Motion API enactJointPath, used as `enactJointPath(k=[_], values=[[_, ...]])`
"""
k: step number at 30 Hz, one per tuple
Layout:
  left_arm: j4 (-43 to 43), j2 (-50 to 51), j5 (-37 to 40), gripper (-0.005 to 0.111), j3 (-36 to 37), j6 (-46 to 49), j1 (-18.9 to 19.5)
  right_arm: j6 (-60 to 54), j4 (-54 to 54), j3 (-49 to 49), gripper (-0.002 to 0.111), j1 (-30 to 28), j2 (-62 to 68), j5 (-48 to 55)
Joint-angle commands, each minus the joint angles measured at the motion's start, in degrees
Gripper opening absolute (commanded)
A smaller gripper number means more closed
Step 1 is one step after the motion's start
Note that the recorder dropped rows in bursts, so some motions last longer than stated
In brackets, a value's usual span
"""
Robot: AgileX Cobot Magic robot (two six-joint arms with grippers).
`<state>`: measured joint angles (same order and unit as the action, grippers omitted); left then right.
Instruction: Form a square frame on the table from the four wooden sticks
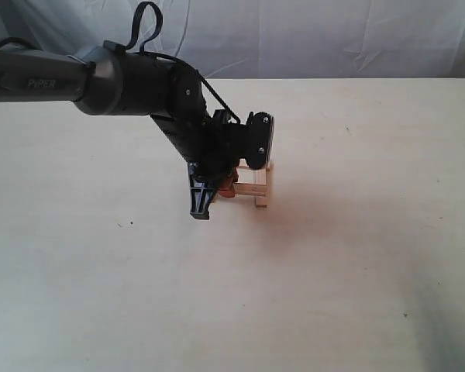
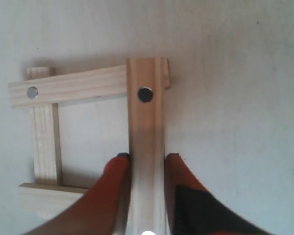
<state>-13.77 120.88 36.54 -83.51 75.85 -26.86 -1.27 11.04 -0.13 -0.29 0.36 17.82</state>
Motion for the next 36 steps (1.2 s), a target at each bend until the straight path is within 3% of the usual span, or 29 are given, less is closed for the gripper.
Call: enactJointPath(k=[1, 11, 20, 24, 32, 36], values=[[-2.2, 0.0, -0.1, 0.000, -0.4, -0.2, -0.1, 0.0, -0.1, 0.1, -0.001, -0.4, -0.4, -0.4], [-3.4, 0.0, -0.9, 0.001, -0.4, -0.1, -0.1, 0.0, 0.0, 0.1, -0.001, -0.4, -0.4, -0.4], [-3.4, 0.0, -0.9, 0.031, -0.4, -0.1, -0.1, 0.0, 0.0, 0.1, -0.001, -0.4, -0.4, -0.4], [-3.4, 0.0, -0.9, 0.039, -0.4, -0.1, -0.1, 0.0, 0.0, 0.1, -0.001, -0.4, -0.4, -0.4], [-3.3, -0.1, -0.9, 0.037, -0.4, -0.2, -0.1, 0.0, 0.0, 0.1, -0.001, -0.4, -0.4, -0.4], [-3.3, -2.0, -0.9, 0.025, -0.4, -4.0, -0.1, 0.0, 0.0, 0.1, -0.001, -0.4, -0.4, -0.4]])
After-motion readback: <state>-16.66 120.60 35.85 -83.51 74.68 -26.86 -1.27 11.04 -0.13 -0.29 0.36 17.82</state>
